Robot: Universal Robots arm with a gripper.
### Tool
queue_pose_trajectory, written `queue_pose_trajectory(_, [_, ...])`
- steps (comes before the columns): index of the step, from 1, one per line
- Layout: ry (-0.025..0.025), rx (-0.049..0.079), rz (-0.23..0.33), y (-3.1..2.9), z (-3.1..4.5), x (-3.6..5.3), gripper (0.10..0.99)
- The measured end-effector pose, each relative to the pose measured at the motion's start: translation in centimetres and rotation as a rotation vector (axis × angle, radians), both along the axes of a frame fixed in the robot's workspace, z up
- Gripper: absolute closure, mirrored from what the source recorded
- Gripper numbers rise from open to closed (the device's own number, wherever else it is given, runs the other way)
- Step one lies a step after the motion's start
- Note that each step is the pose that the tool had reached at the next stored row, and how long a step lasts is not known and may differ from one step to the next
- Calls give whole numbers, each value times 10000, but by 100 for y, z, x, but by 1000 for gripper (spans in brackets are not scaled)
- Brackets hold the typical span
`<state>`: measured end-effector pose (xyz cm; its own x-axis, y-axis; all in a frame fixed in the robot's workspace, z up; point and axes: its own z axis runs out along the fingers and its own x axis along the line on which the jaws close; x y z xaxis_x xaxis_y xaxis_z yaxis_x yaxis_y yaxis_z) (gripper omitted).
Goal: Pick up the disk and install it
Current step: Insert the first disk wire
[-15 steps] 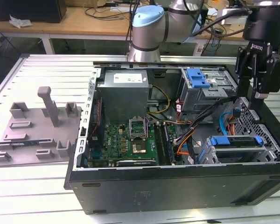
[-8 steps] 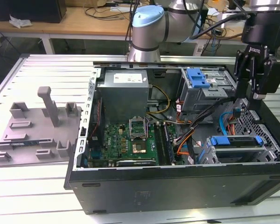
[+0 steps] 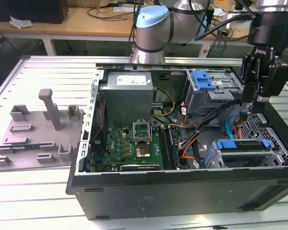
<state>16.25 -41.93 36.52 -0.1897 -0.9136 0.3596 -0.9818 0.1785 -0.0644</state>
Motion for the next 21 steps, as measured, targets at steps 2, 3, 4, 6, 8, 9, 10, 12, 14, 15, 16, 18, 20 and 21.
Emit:
queue_pose_trajectory(2, [0, -1, -31, 9, 1, 0, 600])
queue_pose_trajectory(3, [0, 0, -40, 10, 0, 0, 600])
queue_pose_trajectory(4, [0, 0, -57, 10, 0, 0, 600])
queue_pose_trajectory(6, [0, 0, -59, 18, -1, 0, 682])
queue_pose_trajectory(8, [3, -26, -59, 27, -5, 0, 753])
queue_pose_trajectory(9, [22, -109, -57, 44, -13, 1, 753])
queue_pose_trajectory(10, [45, -227, -57, 72, -20, 0, 753])
queue_pose_trajectory(12, [69, -373, -53, 122, -30, 0, 753])
queue_pose_trajectory(14, [77, -479, -47, 201, -44, 0, 753])
queue_pose_trajectory(15, [93, -551, -39, 222, -60, 1, 753])
queue_pose_trajectory(16, [134, -602, -22, 223, -73, 6, 753])
queue_pose_trajectory(18, [205, -643, 3, 223, -89, 12, 753])
queue_pose_trajectory(20, [346, -721, 72, 223, -113, 29, 753])
queue_pose_trajectory(21, [354, -726, 91, 222, -117, 37, 753])
